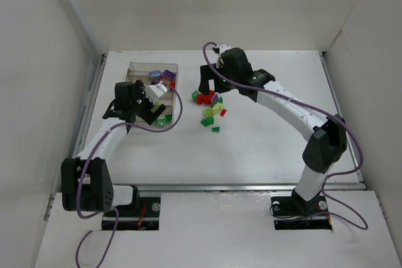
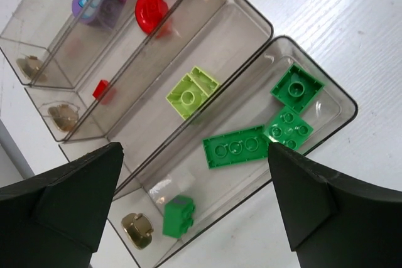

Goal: Sort the legos into containers by color

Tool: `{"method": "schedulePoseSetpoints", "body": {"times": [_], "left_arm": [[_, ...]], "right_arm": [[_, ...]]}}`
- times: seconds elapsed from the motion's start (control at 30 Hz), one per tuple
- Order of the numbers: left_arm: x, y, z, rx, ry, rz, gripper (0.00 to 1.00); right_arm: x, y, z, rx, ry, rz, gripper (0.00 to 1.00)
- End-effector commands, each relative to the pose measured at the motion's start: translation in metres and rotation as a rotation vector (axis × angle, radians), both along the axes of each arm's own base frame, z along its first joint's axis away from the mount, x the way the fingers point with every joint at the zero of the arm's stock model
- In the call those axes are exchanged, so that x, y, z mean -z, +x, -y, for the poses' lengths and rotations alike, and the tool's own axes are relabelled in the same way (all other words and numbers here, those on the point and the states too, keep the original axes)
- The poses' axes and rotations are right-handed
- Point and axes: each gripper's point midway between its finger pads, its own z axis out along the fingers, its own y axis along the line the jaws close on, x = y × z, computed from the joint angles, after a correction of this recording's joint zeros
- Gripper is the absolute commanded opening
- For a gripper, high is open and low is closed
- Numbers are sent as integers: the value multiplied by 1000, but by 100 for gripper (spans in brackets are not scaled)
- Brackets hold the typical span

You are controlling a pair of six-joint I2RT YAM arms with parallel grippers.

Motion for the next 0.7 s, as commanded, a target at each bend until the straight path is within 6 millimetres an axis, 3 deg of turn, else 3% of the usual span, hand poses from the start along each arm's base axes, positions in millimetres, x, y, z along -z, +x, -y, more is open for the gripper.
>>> {"method": "schedulePoseSetpoints", "body": {"times": [0.0,0.03,0.2,0.23,0.3,0.37,0.47,0.6,0.67], "left_arm": [[-53,15,10,24,-60,137,100],[-56,16,10,12,-79,142,100],[-127,28,10,9,-93,354,100],[-139,31,7,-8,-87,400,100],[-161,36,-4,-66,-75,498,100],[-156,37,-10,-105,-73,494,100],[-142,35,-12,-152,-109,420,100],[-126,32,-6,-196,-210,336,100],[-132,30,-3,-189,-232,366,100]], "right_arm": [[-19,2,6,9,-11,53,100],[-17,2,9,10,-30,53,100],[38,-10,30,-25,-169,-18,100],[63,-21,36,-58,-213,-60,100],[89,-37,32,-203,-250,-87,100],[119,-51,36,-288,-319,-125,100],[140,-58,41,-346,-365,-157,100],[159,-66,38,-480,-396,-156,94],[166,-67,33,-525,-391,-163,88]]}}
